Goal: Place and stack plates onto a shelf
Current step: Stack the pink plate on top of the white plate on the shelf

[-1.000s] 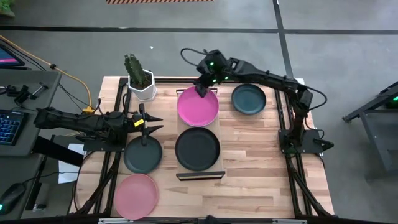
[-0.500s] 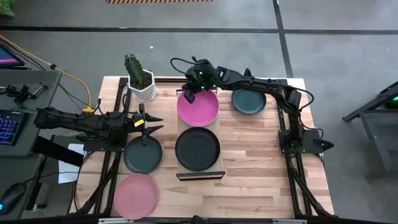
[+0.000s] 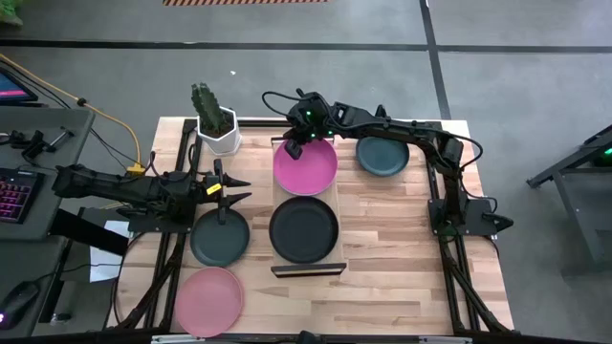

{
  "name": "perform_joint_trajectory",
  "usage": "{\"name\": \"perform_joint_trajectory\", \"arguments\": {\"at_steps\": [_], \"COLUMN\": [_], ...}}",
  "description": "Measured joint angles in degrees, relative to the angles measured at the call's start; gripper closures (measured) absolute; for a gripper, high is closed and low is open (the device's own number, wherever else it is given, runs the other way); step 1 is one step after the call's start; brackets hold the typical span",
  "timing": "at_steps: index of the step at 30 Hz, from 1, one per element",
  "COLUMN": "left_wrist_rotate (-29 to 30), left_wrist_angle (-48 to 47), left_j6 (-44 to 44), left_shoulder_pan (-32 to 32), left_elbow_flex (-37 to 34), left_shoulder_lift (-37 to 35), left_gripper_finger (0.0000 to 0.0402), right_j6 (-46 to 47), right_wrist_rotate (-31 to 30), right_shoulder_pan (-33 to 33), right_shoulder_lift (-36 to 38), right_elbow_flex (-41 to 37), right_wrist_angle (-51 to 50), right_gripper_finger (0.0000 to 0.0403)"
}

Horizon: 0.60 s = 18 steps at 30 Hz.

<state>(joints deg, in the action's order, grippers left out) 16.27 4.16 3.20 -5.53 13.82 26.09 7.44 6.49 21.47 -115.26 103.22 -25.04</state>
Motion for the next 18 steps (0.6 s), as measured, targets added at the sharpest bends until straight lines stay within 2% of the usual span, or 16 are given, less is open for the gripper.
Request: {"name": "perform_joint_trajectory", "arguments": {"at_steps": [18], "left_wrist_rotate": [0.0], "left_wrist_angle": [0.0], "left_j6": [0.0], "left_shoulder_pan": [0.0], "left_elbow_flex": [0.0], "left_shoulder_lift": [0.0], "left_gripper_finger": [0.0281], "right_j6": [-0.4], "right_wrist_rotate": [0.3], "right_shoulder_pan": [0.0], "right_shoulder_lift": [-1.1], "right_elbow_flex": [0.0], "right_wrist_angle": [-1.2], "right_gripper_finger": [0.0403]}}
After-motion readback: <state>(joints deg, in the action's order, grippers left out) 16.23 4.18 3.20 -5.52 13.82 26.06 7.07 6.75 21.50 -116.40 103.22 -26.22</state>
